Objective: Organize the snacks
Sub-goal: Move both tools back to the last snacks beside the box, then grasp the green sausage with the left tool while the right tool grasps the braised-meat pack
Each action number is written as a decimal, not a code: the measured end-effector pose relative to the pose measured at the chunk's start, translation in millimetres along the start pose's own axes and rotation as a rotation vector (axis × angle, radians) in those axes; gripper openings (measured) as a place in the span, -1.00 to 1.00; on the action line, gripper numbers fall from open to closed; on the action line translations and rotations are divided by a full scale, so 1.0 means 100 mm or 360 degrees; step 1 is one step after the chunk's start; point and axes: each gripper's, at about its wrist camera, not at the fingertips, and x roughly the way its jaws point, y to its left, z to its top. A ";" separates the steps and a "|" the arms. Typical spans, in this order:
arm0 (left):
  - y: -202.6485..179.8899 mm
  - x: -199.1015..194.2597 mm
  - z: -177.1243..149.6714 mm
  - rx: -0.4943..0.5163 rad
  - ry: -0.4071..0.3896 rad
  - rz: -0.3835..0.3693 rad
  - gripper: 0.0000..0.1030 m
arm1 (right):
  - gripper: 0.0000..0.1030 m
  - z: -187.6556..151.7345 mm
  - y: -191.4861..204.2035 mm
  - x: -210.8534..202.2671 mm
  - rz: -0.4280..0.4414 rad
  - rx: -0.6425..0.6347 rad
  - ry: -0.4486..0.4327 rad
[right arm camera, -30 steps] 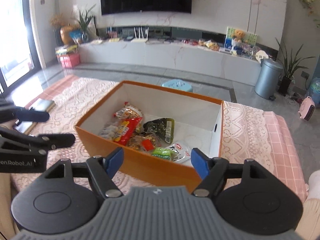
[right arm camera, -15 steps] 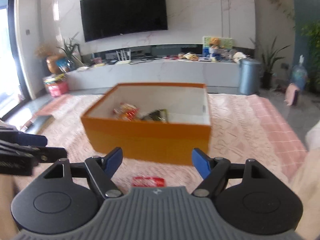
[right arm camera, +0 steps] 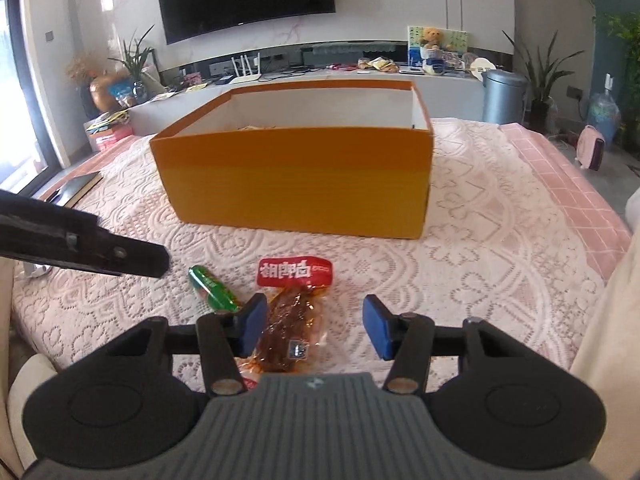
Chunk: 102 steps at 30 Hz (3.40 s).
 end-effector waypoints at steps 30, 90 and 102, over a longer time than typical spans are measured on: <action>0.08 0.78 -0.01 -0.0163 0.0075 0.0093 0.24 | 0.04 -0.09 0.12 0.61 0.0065 -0.0051 0.0204; 0.28 0.74 -0.02 0.0186 0.0041 0.0178 -0.50 | 0.44 -0.10 0.28 0.81 0.0000 -0.0210 0.0196; 0.25 0.73 -0.04 0.0209 0.0046 0.0198 -0.40 | 0.12 -0.11 0.28 0.75 0.0009 -0.0216 0.0155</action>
